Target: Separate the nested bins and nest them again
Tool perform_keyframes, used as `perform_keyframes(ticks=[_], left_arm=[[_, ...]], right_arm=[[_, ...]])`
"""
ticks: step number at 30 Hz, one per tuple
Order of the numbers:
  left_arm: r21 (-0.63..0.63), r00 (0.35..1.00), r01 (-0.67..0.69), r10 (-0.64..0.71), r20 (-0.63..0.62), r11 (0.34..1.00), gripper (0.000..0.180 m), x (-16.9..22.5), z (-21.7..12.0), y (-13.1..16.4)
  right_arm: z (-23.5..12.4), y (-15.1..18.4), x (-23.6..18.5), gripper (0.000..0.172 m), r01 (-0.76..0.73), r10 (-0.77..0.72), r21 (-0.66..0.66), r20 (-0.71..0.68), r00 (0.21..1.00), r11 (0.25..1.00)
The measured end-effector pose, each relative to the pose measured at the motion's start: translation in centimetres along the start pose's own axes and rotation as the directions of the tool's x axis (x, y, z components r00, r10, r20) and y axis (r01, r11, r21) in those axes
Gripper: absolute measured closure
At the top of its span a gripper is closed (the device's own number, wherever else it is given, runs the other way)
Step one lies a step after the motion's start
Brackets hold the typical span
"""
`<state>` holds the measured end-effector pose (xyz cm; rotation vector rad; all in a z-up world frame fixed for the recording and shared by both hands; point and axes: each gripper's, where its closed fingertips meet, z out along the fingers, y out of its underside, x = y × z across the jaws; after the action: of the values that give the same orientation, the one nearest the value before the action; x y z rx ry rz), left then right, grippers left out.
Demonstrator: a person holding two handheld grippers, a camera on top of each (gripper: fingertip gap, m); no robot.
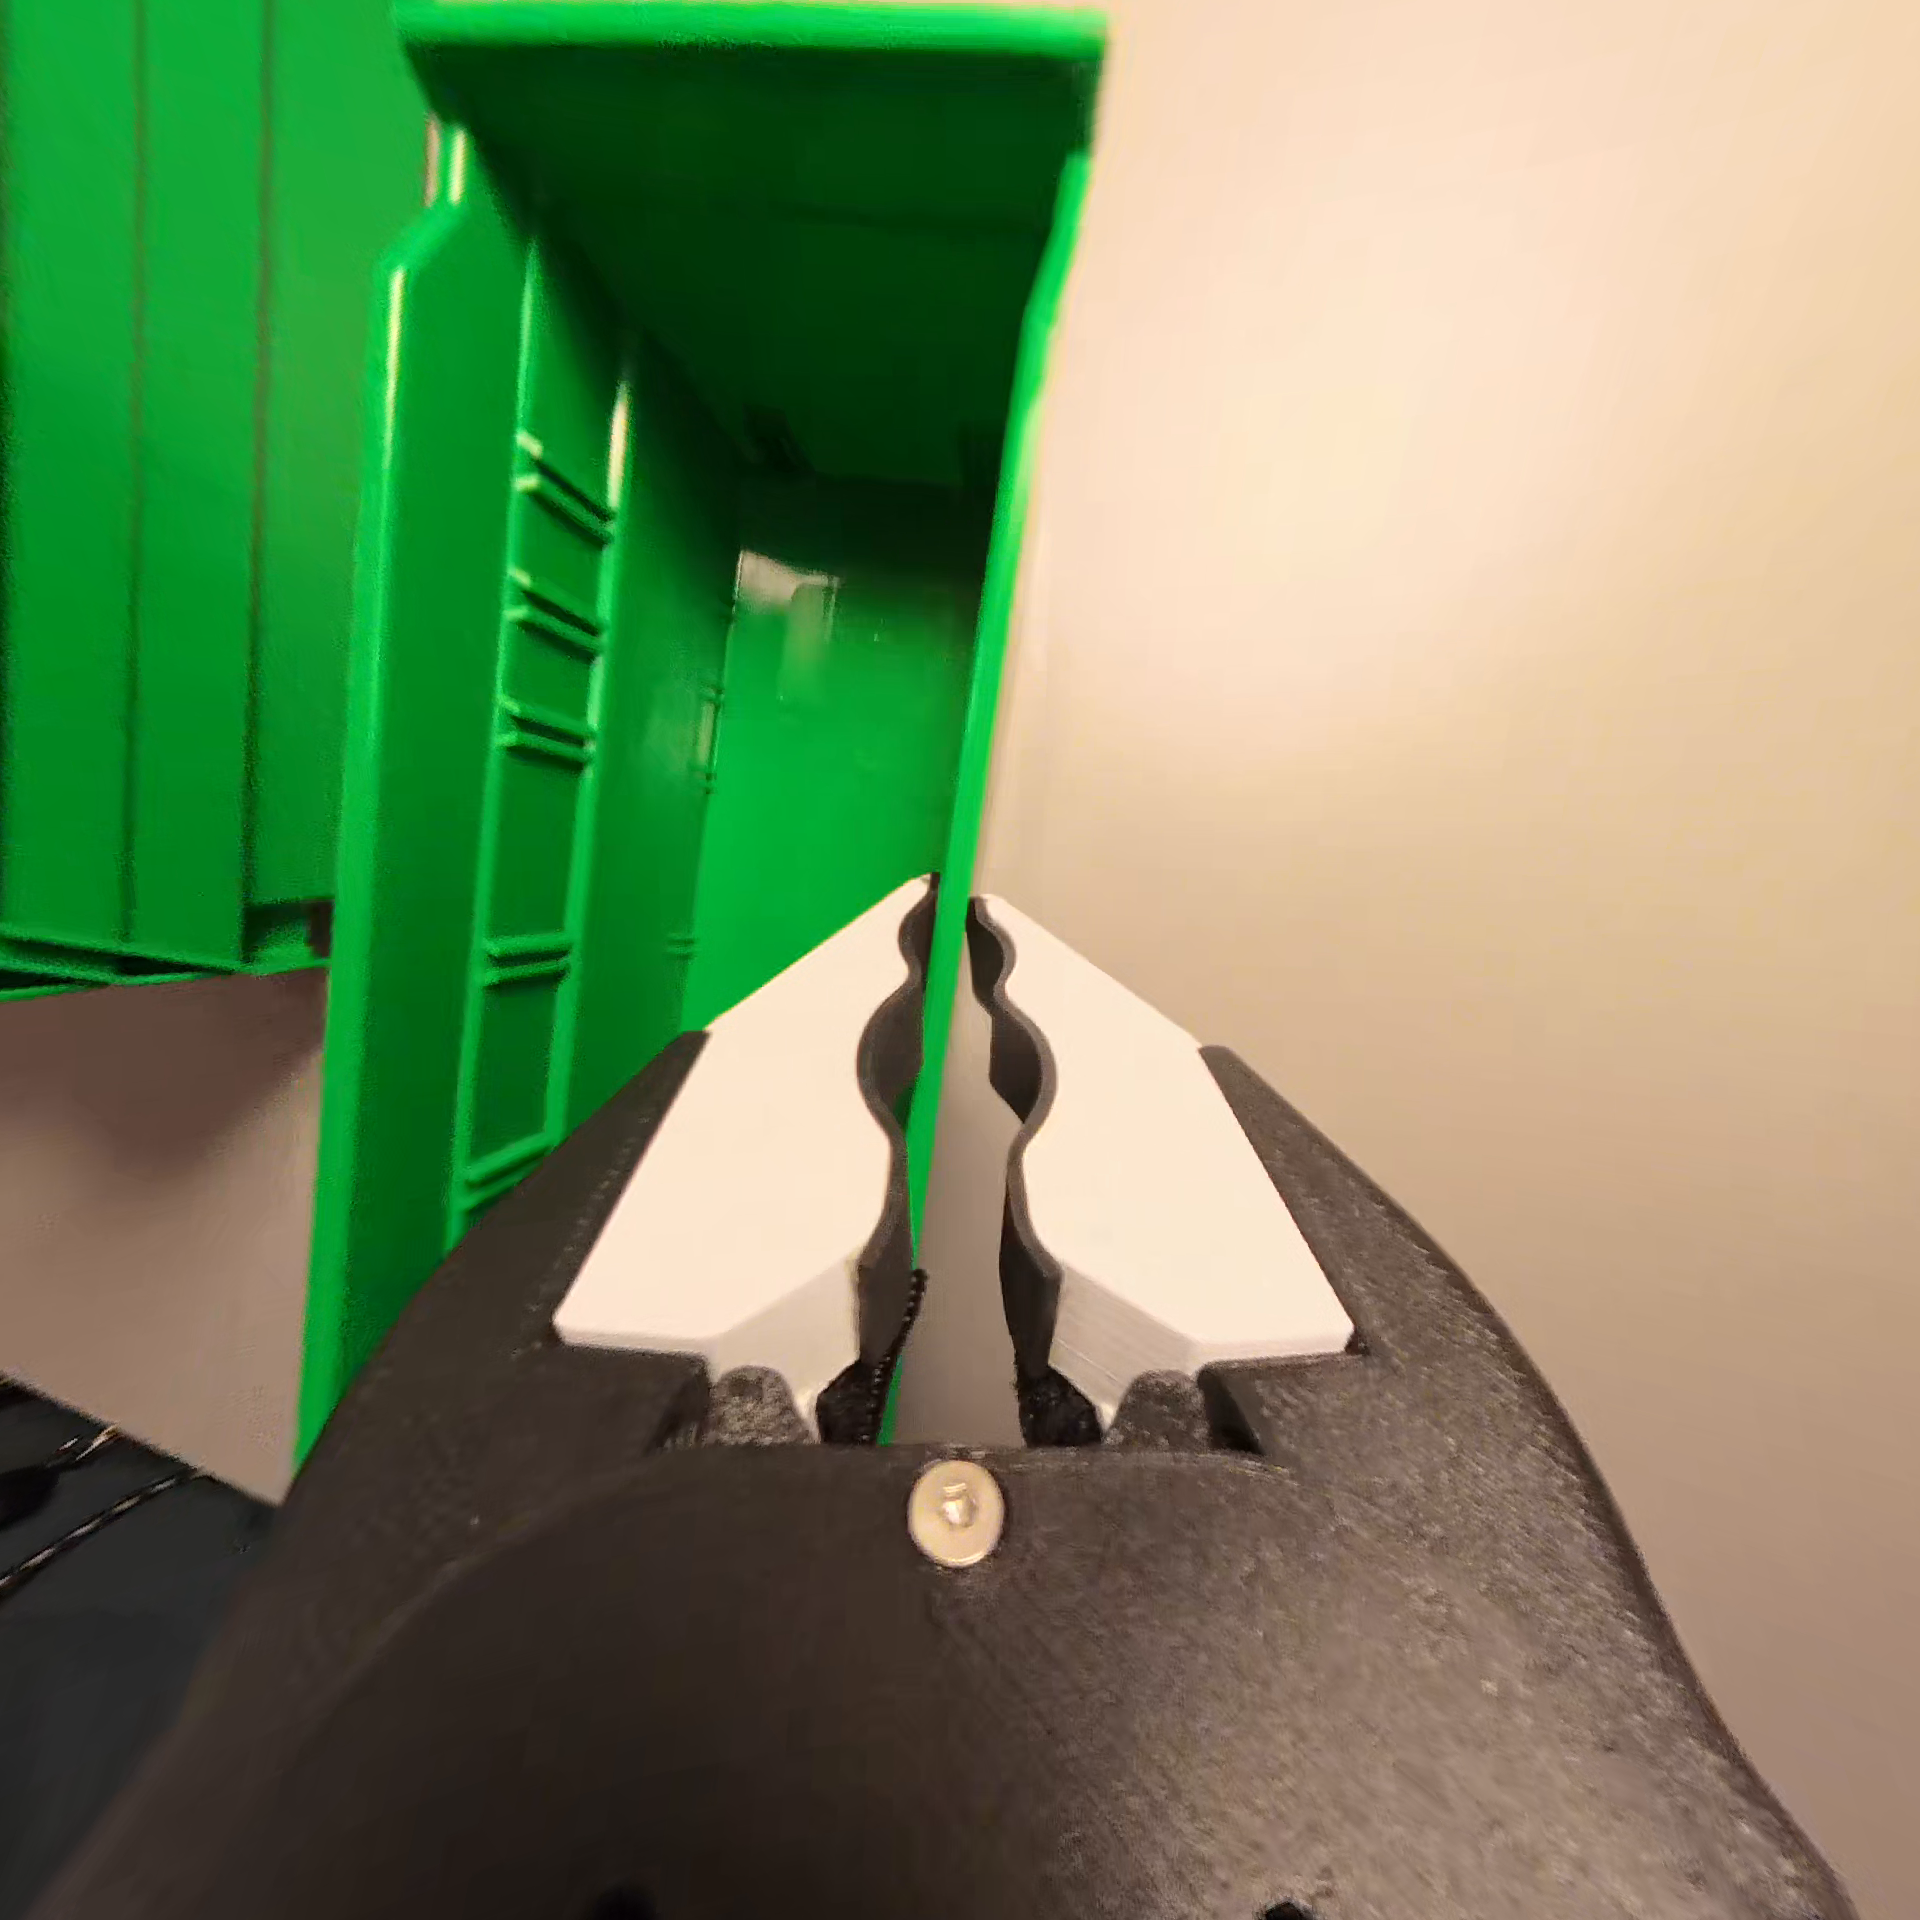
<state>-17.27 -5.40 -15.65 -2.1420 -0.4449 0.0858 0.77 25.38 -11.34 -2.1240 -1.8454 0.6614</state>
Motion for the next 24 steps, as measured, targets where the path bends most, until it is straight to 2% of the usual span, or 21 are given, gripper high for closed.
perform_keyframes(ticks=[3, 15, 16, 18, 19, 21, 24], left_arm=[[0.006, 1.0, 0.02, -0.02, -0.01, 1.0, 0.13, -0.1, -0.1, -0.1], [-0.002, 1.0, 0.02, -0.02, -0.012, 1.0, 0.13, -0.1, 0.0, 0.0], [-0.002, 1.0, 0.02, -0.02, -0.012, 1.0, 0.13, -0.1, 0.0, 0.0], [-0.001, 1.0, 0.024, -0.024, -0.013, 1.0, 0.13, -0.1, 0.0, 0.0], [0.0, 1.0, 0.027, -0.027, -0.014, 1.0, 0.13, -0.1, -0.1, 0.0], [0.001, 0.999, 0.033, -0.033, -0.017, 0.999, 0.13, -0.1, -0.1, 0.0], [0.002, 0.999, 0.037, -0.037, -0.02, 0.999, 0.13, -0.1, -0.1, 0.0]], right_arm=[[0.1, -0.9, 1.7, 0.171, 0.004, -0.004, 0.005, -0.058, 0.998, 1.0], [-0.1, -2.5, 6.6, 0.168, -0.206, 0.209, 0.059, -0.057, 0.976, 0.977], [-0.4, -2.9, 6.4, 0.163, -0.218, 0.221, 0.088, -0.023, 0.975, 0.972], [-1.6, -3.6, 6.0, 0.126, -0.252, 0.253, 0.139, 0.015, 0.967, 0.958], [-2.5, -4.0, 5.8, 0.113, -0.253, 0.253, 0.17, 0.022, 0.967, 0.952], [-4.4, -5.2, 4.3, 0.095, -0.228, 0.226, 0.23, 0.036, 0.974, 0.946], [-6.0, -6.9, -1.4, 0.076, -0.148, 0.121, 0.267, 0.116, 0.986, 0.952]])
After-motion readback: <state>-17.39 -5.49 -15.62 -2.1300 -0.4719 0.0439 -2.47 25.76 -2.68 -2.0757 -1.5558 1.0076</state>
